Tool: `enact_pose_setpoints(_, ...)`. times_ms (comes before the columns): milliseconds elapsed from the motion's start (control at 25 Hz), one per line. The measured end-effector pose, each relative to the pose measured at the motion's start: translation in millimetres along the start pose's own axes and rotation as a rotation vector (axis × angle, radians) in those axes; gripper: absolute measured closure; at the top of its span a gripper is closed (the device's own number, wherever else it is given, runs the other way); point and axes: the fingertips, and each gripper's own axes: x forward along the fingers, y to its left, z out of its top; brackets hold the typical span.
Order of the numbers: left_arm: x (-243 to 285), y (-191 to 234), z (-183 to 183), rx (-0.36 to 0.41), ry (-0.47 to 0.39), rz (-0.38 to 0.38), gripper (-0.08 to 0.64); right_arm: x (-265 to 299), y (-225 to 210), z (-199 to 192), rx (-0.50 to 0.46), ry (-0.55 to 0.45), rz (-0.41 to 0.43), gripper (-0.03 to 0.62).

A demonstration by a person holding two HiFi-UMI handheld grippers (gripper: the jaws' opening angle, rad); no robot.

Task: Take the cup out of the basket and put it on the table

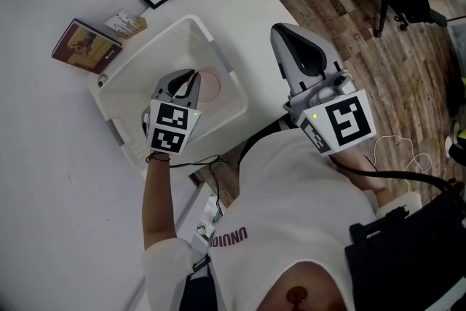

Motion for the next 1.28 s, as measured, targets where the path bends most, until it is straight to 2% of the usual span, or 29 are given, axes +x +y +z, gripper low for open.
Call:
enact_pose_setpoints(720,-40.5,9.4,33.9,-0.034,-0.140,0.122,0.526,-7.9,9.7,0.2,-0.003,-0.004,0.019,0.574)
enact_pose_setpoints(1280,-76.3,19.0,60.8,-0.047,-0.265,0.257,0.528,-10.1,16.7,3.0,-0.006,-0.015,0.046,0.574)
